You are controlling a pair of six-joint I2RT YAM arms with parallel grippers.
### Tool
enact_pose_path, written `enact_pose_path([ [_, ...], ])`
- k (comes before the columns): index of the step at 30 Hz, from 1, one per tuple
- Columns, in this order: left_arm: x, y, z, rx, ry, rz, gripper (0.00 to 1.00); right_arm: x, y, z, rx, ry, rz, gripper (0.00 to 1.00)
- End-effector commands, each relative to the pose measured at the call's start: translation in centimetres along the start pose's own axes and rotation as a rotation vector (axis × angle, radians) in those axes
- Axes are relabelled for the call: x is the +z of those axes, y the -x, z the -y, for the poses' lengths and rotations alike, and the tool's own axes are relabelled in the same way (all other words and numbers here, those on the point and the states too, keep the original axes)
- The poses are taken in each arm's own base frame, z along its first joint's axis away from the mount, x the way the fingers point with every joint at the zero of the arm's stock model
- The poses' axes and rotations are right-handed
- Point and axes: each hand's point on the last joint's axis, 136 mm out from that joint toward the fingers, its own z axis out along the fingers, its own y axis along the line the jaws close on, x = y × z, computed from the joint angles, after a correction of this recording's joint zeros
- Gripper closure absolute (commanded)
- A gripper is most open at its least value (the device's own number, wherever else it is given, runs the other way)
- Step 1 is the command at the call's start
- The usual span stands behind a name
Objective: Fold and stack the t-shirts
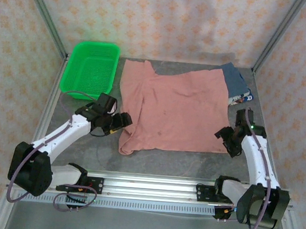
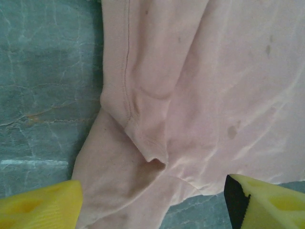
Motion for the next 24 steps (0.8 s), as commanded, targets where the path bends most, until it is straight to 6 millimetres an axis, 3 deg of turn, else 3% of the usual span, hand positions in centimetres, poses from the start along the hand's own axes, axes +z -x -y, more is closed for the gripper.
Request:
enact_pose_path([
  [1,1.1,0.7,0.9,-0.037,-0.061,0.047,0.23,1.7,1.6,0.7,0.051,-0.037,0.070,0.28],
  [12,5.1,-2.1,-3.6,-0.072,0.065,-0.050,0.31,6.4,4.4,-0.7,0.059,-0.076,0.062,0.38],
  [18,7.9,-2.1,-2.8,-0.076,0.044,-0.065,0.35,7.8,5.2,-1.1,0.058,-0.094,0.055,0.49],
  [21,8.9,-2.2,-2.7,-0.070,0.055,-0.081,0.46,8.3,5.6,-1.2,0.058,-0.104,0.061,0.56],
  [24,9.0,-2.3,-3.0,-0.063,0.077,-0.089,0.68,8.8,5.9,-1.1,0.047,-0.121,0.058,0.70],
])
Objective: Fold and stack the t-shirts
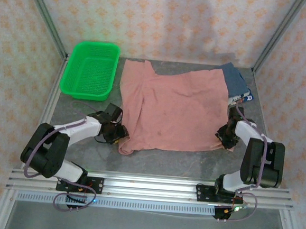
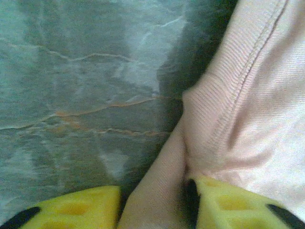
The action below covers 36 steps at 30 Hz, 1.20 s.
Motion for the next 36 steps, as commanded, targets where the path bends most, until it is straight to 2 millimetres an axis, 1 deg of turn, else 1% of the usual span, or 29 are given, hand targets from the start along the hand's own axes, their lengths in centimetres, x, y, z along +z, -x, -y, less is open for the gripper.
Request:
enact_pose_path([
  [1,1.7,0.5,3.2,0.062,-0.109,0.011,0.77,0.7,1.3,0.0,-0.005,-0.023,0.037,0.74],
  [2,1.4,0.6,3.3,0.068,-0.107,0.015,0.86,0.8,1.4,-0.1,-0.005,-0.021,0.038,0.80],
  [3,1.0,0.7,3.4,0.071,-0.106,0.020,0.90,0.7,1.4,-0.2,-0.005,-0.016,0.039,0.84],
  [5,-0.4,1.1,4.1,0.090,-0.112,0.041,0.98,0.3,1.3,-0.6,-0.008,0.002,0.030,0.93],
  [6,-1.1,1.3,4.3,0.097,-0.110,0.055,1.00,0.0,1.2,-0.7,-0.010,0.010,0.024,0.95],
  [9,-3.9,1.8,4.7,0.113,-0.112,0.107,1.00,-1.9,0.8,-1.0,-0.023,0.042,0.023,1.00],
  [12,-6.1,1.9,4.7,0.108,-0.122,0.143,1.00,-3.8,0.2,-1.0,-0.025,0.076,0.026,1.00],
  [14,-7.5,1.9,4.2,0.110,-0.110,0.176,1.00,-4.8,-0.2,-0.5,-0.025,0.078,0.025,1.00],
  [17,-8.9,2.0,3.5,0.094,-0.111,0.205,1.00,-6.0,-0.7,-0.1,-0.028,0.083,0.031,1.00],
  [19,-9.5,2.0,3.2,0.079,-0.120,0.212,1.00,-6.8,-0.8,-0.1,-0.030,0.095,0.041,1.00],
  [23,-10.4,2.5,3.5,0.067,-0.149,0.221,1.00,-8.0,-1.1,-0.4,-0.036,0.117,0.028,1.00],
  [26,-11.0,3.5,4.6,0.075,-0.166,0.223,1.00,-8.8,-0.2,-1.2,-0.054,0.133,0.051,1.00],
  [30,-11.5,5.6,7.1,0.130,-0.156,0.201,1.00,-9.6,1.9,-3.4,-0.118,0.131,0.063,1.00],
  [32,-11.7,6.8,8.3,0.169,-0.140,0.194,1.00,-9.6,3.0,-4.8,-0.149,0.130,0.048,1.00],
  [36,-10.8,9.6,10.3,0.227,-0.096,0.154,1.00,-9.1,5.4,-7.6,-0.209,0.122,0.025,1.00],
])
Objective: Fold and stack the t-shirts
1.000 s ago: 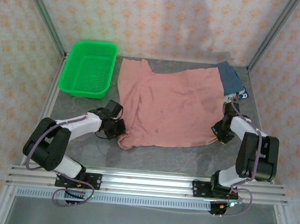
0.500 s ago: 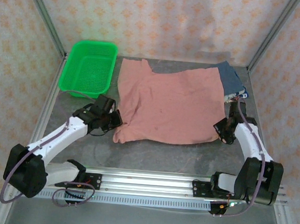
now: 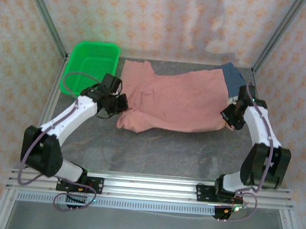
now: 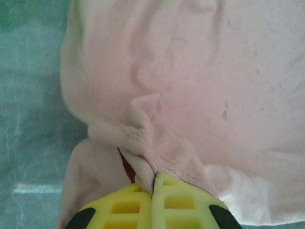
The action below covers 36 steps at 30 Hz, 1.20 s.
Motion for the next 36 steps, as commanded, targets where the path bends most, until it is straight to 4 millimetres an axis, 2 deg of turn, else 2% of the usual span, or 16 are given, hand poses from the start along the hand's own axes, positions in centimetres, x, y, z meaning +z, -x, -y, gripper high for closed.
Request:
enact_pose_path([
  [1,1.1,1.4,0.2,0.087,0.050,-0.068,1.00,0.7,1.7,-1.1,-0.073,-0.022,-0.033,1.00],
  [6,4.7,4.8,1.6,0.151,0.097,-0.102,1.00,3.8,4.8,-3.0,-0.109,-0.048,-0.064,1.00],
  [10,8.0,7.8,2.2,0.149,0.122,-0.093,0.88,6.3,7.4,-4.5,-0.121,-0.051,-0.046,0.91],
  [12,8.9,9.5,3.1,0.130,0.107,-0.061,0.77,6.8,8.6,-5.7,-0.123,-0.012,-0.009,0.84],
  [13,8.8,10.8,3.5,0.114,0.099,-0.032,0.71,6.7,9.3,-6.1,-0.122,0.000,0.012,0.79],
  [15,8.2,13.1,3.9,0.089,0.102,0.034,0.70,6.0,10.3,-7.0,-0.126,0.030,0.049,0.71],
  [16,7.7,14.4,3.7,0.047,0.106,0.072,0.63,5.3,10.6,-7.4,-0.134,0.053,0.070,0.61],
  [17,7.0,15.5,3.7,0.022,0.099,0.105,0.53,4.5,10.8,-7.8,-0.146,0.068,0.086,0.55],
  [20,4.3,17.3,3.1,-0.021,0.112,0.179,0.42,2.0,10.4,-8.0,-0.177,0.099,0.118,0.50],
  [22,2.4,16.7,2.9,-0.022,0.107,0.193,0.34,0.6,9.3,-7.9,-0.194,0.132,0.125,0.44],
  [24,1.4,14.7,2.1,-0.019,0.112,0.170,0.32,-0.7,7.9,-7.7,-0.208,0.174,0.126,0.38],
  [25,-0.3,13.7,2.1,-0.017,0.085,0.184,0.32,-1.3,6.9,-7.5,-0.216,0.201,0.121,0.34],
  [29,-0.1,7.8,0.2,-0.043,-0.011,0.116,0.32,-2.6,2.6,-7.3,-0.244,0.338,0.078,0.25],
  [32,0.4,5.6,0.4,-0.030,-0.122,0.108,0.32,-2.9,-0.1,-6.9,-0.250,0.424,0.051,0.23],
  [36,2.1,4.0,0.7,0.047,-0.132,0.055,0.37,-2.0,-3.0,-6.4,-0.243,0.479,-0.033,0.22],
])
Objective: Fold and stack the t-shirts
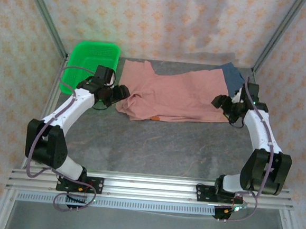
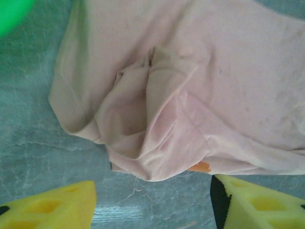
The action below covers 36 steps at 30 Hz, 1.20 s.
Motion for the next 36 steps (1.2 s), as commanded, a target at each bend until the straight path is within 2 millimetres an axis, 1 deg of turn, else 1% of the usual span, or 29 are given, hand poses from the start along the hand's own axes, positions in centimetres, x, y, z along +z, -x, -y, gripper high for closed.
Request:
enact_pose_path([
  [1,1.9,-0.2,1.7,0.103,-0.051,-0.011,0.39,0.6,-1.7,-1.0,0.001,0.103,-0.047,0.22],
  [3,3.1,-0.5,1.5,0.149,-0.003,-0.034,0.41,0.9,-2.2,-0.9,0.001,0.102,-0.057,0.22],
  [6,4.8,-0.6,0.8,0.198,0.078,-0.044,0.44,0.9,-2.4,-1.1,-0.001,0.110,-0.059,0.22],
  [10,6.7,-0.3,0.1,0.234,0.166,-0.047,0.52,0.6,-2.4,-1.4,-0.005,0.119,-0.059,0.22],
  [11,7.1,-0.2,0.1,0.241,0.178,-0.046,0.53,0.6,-2.4,-1.4,-0.003,0.119,-0.059,0.22],
  [13,7.5,0.2,0.1,0.267,0.227,-0.037,0.58,0.6,-2.5,-1.4,0.002,0.122,-0.059,0.22],
  [16,7.3,0.9,-0.3,0.298,0.287,-0.028,0.63,0.7,-2.8,-1.5,0.009,0.135,-0.060,0.23],
  [17,7.1,1.1,-0.5,0.308,0.305,-0.024,0.66,0.8,-2.9,-1.5,0.011,0.136,-0.062,0.23],
  [18,6.8,1.3,-0.6,0.320,0.323,-0.022,0.71,0.9,-3.1,-1.5,0.013,0.139,-0.066,0.23],
  [20,6.3,1.4,-1.0,0.341,0.350,-0.022,0.83,1.2,-3.5,-1.5,0.017,0.141,-0.071,0.23],
  [22,5.6,1.5,-1.0,0.361,0.359,-0.019,0.98,1.7,-4.1,-1.5,0.018,0.142,-0.081,0.23],
  [23,5.2,1.5,-0.9,0.366,0.356,-0.019,1.00,2.0,-4.3,-1.5,0.017,0.135,-0.084,0.23],
  [27,2.7,1.2,1.1,0.357,0.270,-0.011,1.00,3.4,-5.0,-0.6,0.027,0.076,-0.103,0.24],
  [30,0.5,0.5,2.8,0.326,0.180,-0.018,1.00,4.2,-4.7,-0.1,0.036,0.038,-0.098,0.25],
  [34,-2.0,-1.3,5.0,0.256,0.040,-0.055,1.00,5.1,-4.3,0.6,0.042,0.003,-0.098,0.25],
  [36,-2.9,-2.3,5.6,0.219,-0.014,-0.081,1.00,5.5,-4.2,0.7,0.043,-0.004,-0.111,0.26],
])
